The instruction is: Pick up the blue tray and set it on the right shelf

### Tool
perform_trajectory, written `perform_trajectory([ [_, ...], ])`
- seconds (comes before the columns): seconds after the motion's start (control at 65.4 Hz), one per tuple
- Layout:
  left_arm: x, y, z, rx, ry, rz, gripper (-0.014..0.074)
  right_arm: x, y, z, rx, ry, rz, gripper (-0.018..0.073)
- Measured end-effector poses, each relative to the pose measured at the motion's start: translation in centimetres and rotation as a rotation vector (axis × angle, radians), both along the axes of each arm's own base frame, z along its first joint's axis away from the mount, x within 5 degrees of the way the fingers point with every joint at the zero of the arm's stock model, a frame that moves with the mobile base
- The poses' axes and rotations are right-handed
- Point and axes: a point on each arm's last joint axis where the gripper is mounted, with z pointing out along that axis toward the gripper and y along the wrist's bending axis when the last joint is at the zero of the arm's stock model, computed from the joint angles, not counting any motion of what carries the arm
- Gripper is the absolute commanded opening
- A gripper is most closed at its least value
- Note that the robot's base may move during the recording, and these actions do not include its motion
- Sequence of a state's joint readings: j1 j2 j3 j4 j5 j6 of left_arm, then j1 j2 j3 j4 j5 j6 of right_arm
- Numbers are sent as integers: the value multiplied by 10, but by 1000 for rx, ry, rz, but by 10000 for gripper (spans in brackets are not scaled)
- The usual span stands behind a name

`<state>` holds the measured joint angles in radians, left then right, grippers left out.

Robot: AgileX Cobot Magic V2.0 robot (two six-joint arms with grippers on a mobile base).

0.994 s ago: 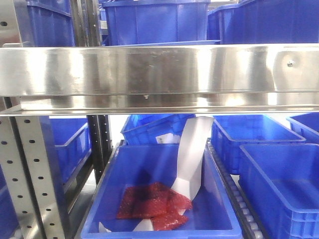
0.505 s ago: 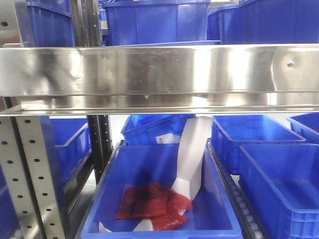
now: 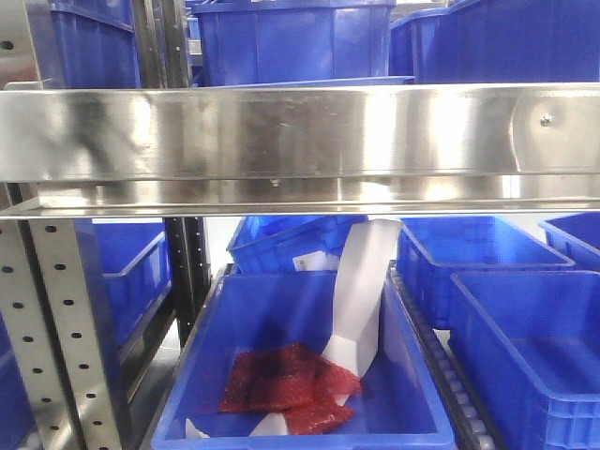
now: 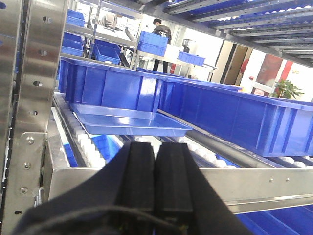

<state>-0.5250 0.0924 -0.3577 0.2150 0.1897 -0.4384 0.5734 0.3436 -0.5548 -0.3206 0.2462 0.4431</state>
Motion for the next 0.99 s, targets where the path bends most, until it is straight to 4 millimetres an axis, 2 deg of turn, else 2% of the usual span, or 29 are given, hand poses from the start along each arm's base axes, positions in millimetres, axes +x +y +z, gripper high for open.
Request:
perform_trajectory([
  [0.245,0,0,0,0,0,0,-48,0,-6,-9,-27,-52,-87,54],
  [0.398,0,0,0,0,0,0,-48,4,-16,-49,7,-59,-253,54],
  [0.612,0,0,0,0,0,0,-48,4,-33,-107,-105,-32,-508,54],
  [0.872,0,0,0,-1,-2,0,-48,-7,-34,-152,-82,22,-535,54],
  [0.994,0,0,0,-1,-2,0,-48,-6,-34,-159,-33,76,-528,54],
])
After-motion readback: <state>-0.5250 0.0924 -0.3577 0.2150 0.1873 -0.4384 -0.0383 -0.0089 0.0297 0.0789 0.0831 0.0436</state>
